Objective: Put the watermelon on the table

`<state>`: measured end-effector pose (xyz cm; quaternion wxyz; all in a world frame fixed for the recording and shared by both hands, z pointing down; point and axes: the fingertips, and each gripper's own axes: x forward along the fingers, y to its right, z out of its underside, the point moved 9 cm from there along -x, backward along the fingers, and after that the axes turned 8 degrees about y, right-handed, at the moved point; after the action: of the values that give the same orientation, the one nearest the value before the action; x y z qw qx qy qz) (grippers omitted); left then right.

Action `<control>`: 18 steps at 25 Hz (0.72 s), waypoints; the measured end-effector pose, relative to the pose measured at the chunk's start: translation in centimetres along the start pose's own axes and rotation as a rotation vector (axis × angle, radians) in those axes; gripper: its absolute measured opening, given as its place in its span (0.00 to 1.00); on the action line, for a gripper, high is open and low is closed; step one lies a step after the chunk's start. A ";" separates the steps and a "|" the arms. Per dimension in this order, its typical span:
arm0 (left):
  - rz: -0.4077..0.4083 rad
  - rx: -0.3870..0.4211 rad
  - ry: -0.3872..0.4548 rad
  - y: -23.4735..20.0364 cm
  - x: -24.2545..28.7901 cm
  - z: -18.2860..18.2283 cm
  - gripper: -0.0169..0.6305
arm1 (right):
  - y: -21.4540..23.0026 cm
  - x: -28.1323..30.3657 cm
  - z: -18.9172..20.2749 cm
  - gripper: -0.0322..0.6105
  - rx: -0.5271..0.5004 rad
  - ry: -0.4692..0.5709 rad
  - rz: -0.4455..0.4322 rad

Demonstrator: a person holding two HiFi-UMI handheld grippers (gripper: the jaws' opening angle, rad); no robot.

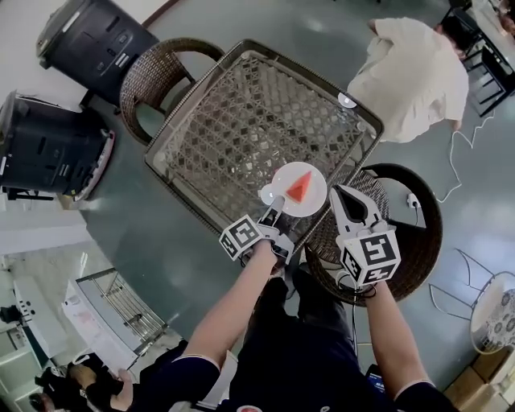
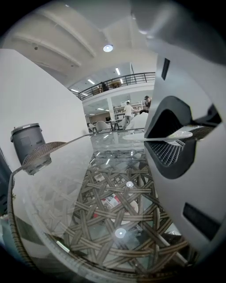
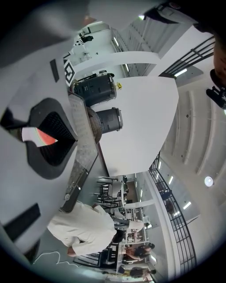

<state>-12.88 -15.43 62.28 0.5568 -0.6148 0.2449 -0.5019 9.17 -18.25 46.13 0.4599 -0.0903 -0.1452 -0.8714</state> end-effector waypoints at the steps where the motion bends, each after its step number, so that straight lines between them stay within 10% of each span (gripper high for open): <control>1: -0.003 -0.001 -0.001 -0.1 0.2 0.1 0.05 | 0.2 0.0 0.1 0.05 0.003 -0.003 0.001; 18: -0.062 0.012 -0.018 -0.6 1.9 1.9 0.05 | 2.5 -1.1 0.7 0.05 0.014 -0.022 0.024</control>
<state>-10.60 -16.11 63.71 0.5468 -0.6232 0.2181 -0.5148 11.84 -18.47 46.88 0.4692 -0.0983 -0.1553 -0.8637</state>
